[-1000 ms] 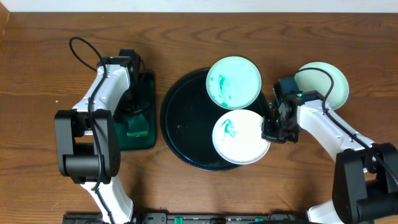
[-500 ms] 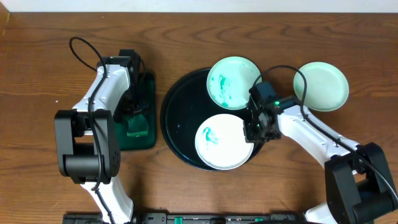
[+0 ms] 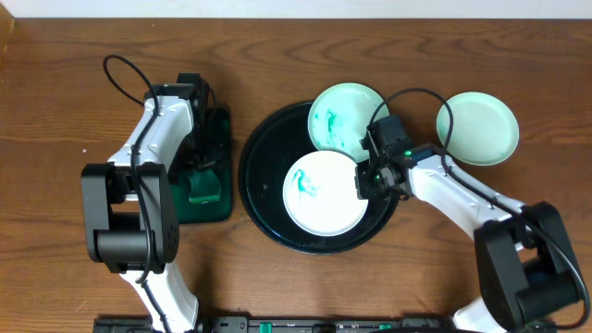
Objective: Clean dirty plates on tray and stack at the side
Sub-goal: 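Grip the white plate rim with the right gripper and drag it, then grasp the green sponge in the water tray with the left gripper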
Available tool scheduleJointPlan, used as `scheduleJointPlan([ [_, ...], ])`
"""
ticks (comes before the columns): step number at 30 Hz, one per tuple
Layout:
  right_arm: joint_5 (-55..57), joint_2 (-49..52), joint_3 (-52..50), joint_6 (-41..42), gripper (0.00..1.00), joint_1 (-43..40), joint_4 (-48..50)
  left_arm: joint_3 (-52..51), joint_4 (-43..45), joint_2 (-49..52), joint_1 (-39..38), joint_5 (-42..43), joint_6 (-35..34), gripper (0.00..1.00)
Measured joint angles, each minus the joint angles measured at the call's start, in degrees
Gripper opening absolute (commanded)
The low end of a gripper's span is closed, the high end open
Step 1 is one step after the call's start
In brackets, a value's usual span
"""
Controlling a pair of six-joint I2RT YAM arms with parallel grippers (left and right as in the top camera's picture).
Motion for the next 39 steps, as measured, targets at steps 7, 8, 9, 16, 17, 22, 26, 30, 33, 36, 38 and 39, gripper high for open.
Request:
scheduleJointPlan([
  [7,-2.32,1.97,0.76,0.02,0.01,-0.02,-0.28,0.00,-0.11,0.00,0.00,-0.02,0.37,0.07],
  [8,-2.36,2.01,0.76,0.02,0.01,-0.02,-0.28,0.00,-0.20,0.00,0.00,0.00,0.39,0.07],
  [9,-2.36,2.01,0.76,0.02,0.01,-0.02,-0.28,0.00,-0.28,0.00,0.00,-0.02,0.42,0.07],
  [16,-2.43,2.05,0.87,0.00,0.01,-0.02,-0.50,0.00,0.22,0.00,0.00,-0.09,2.91,0.35],
  [17,-2.51,2.05,0.87,0.00,0.01,-0.02,-0.50,0.00,0.52,0.00,-0.02,-0.24,3.17,0.48],
  [22,-3.21,2.12,0.94,-0.04,0.01,-0.07,-0.76,-0.09,3.63,0.00,0.00,-0.48,4.33,0.67],
  [26,-3.72,2.16,0.94,-0.04,0.01,-0.07,-1.11,-2.12,6.84,0.00,0.00,0.35,5.57,0.51],
  [30,-3.80,2.16,0.96,-0.04,0.01,-0.07,-1.14,-4.83,9.92,0.00,-0.02,2.12,6.93,0.40],
  [33,-3.80,2.19,0.96,-0.04,0.01,-0.07,-1.14,-6.03,11.32,0.00,0.04,2.34,7.52,0.30],
  [36,-3.80,2.19,0.98,-0.04,0.01,-0.07,-1.14,-6.45,11.85,-0.02,0.24,2.08,7.67,0.07],
  [38,-3.80,2.19,0.98,-0.04,0.01,-0.07,-1.16,-6.71,12.09,-0.13,0.42,1.79,8.11,0.07],
  [39,-3.80,2.19,0.98,-0.04,0.01,-0.07,-1.20,-6.78,12.15,-0.17,0.42,1.70,8.11,0.07],
])
